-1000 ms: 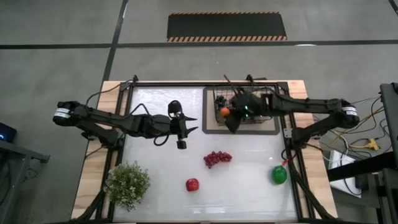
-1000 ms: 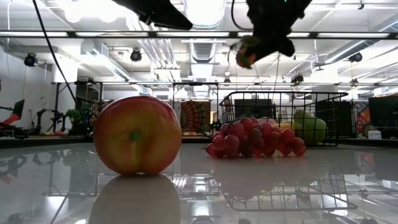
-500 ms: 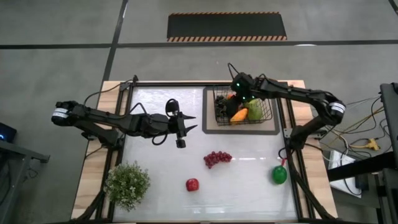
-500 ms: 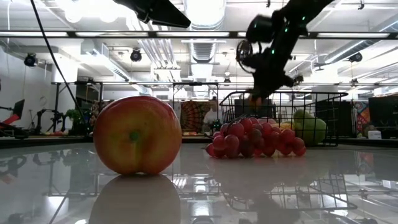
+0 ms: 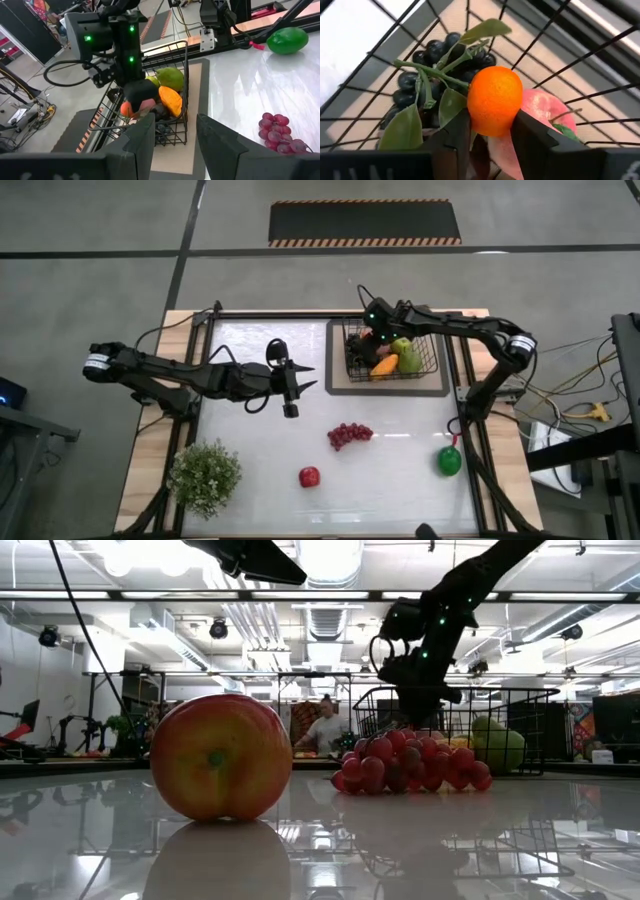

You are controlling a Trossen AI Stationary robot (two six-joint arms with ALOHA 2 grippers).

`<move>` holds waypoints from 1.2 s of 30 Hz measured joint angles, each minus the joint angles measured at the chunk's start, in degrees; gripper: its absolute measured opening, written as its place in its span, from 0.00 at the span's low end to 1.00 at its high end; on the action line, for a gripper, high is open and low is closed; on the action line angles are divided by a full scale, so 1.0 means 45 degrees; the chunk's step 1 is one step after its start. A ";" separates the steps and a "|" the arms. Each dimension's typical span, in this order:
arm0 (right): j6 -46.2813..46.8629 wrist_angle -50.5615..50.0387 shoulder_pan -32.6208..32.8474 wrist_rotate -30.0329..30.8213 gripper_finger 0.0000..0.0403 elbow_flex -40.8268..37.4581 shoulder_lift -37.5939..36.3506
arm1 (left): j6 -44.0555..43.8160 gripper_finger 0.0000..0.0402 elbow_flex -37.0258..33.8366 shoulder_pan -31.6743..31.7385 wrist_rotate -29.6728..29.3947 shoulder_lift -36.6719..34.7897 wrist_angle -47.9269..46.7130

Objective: Build produce basket
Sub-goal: Put the orange into the black basket, then put the red grapes into the black basket

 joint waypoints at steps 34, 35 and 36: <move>-0.0387 -0.1293 0.3441 0.0729 0.42 0.0162 -0.4635 | -0.3312 0.32 -0.1171 -0.0019 0.0734 0.0134 0.0182; -0.0436 -0.1260 0.3862 0.0733 0.42 0.0114 -0.4864 | -0.3376 0.32 -0.1171 -0.0039 0.0742 0.0182 0.0190; -0.0445 -0.1250 0.4297 0.0733 0.42 0.0043 -0.5043 | -0.3455 0.32 -0.1171 -0.0065 0.0738 0.0264 0.0201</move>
